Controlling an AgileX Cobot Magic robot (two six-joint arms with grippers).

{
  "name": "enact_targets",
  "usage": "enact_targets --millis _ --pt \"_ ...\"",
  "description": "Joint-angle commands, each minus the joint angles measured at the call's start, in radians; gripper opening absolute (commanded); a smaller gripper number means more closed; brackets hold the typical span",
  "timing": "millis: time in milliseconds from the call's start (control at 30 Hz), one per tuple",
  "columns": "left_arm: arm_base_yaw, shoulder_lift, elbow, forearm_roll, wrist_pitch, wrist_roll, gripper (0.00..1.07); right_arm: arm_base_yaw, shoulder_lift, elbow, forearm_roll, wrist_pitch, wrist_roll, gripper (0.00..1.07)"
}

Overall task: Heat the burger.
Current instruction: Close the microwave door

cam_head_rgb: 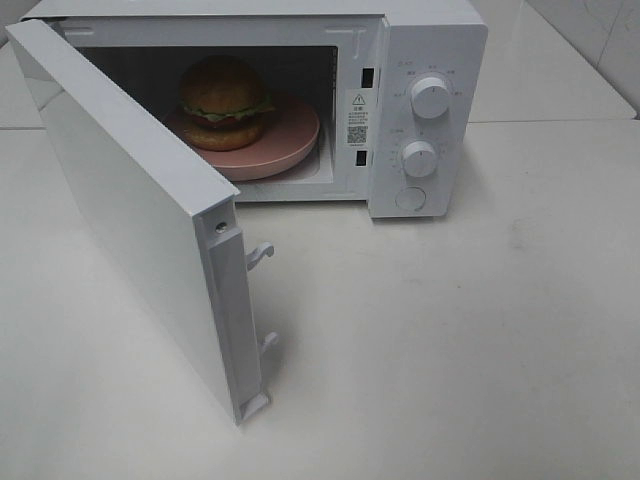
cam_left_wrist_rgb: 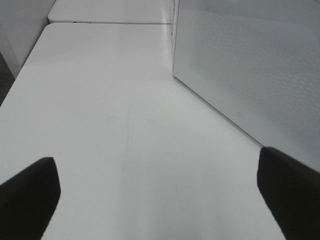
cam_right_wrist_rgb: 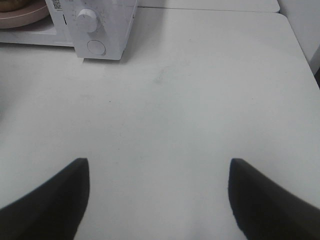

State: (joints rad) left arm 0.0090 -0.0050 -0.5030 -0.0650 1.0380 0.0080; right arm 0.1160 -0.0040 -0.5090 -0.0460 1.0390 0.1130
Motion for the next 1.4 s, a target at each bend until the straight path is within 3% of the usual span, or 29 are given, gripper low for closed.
enact_targets --millis 33,367,433,567,633,733,800,833,900,1100,1167,1400 --pt "0.0 0.019 -0.014 -0.012 -0.026 -0.008 0.95 -0.008 -0.026 0.001 0.004 -0.001 -0.009 0.74" --pt "0.0 0.169 -0.025 -0.009 -0.11 -0.008 0.8 -0.008 -0.026 0.001 0.004 -0.001 -0.009 0.74" --pt "0.0 0.239 -0.022 -0.022 -0.211 -0.008 0.65 -0.008 -0.026 0.001 0.004 -0.001 -0.009 0.74" --pt "0.0 0.273 -0.017 -0.023 -0.253 -0.008 0.57 -0.008 -0.026 0.001 0.004 -0.001 -0.009 0.74" --pt "0.0 0.353 -0.015 -0.024 -0.334 -0.008 0.41 -0.008 -0.026 0.001 0.004 -0.001 -0.009 0.74" --pt "0.0 0.367 -0.015 -0.024 -0.356 -0.008 0.36 -0.008 -0.026 0.001 0.004 -0.001 -0.009 0.74" --pt "0.0 0.441 -0.015 -0.051 -0.441 -0.008 0.11 -0.008 -0.026 0.001 0.004 -0.001 -0.009 0.74" --pt "0.0 0.441 -0.015 -0.051 -0.441 -0.008 0.11 -0.008 -0.026 0.001 0.004 -0.001 -0.009 0.74" --pt "0.0 0.496 -0.014 -0.054 -0.502 -0.008 0.0 -0.008 -0.026 0.001 0.004 -0.001 -0.009 0.74" --pt "0.0 0.563 0.014 -0.056 -0.643 -0.008 0.0 -0.008 -0.026 0.001 0.004 -0.001 -0.009 0.74" --pt "0.0 0.62 0.071 -0.061 -0.824 -0.008 0.0 -0.008 -0.026 0.001 0.004 -0.001 -0.009 0.74" --pt "0.0 0.711 0.189 -0.05 -1.164 -0.008 0.0 -0.008 -0.026 0.001 0.004 -0.001 -0.009 0.74"
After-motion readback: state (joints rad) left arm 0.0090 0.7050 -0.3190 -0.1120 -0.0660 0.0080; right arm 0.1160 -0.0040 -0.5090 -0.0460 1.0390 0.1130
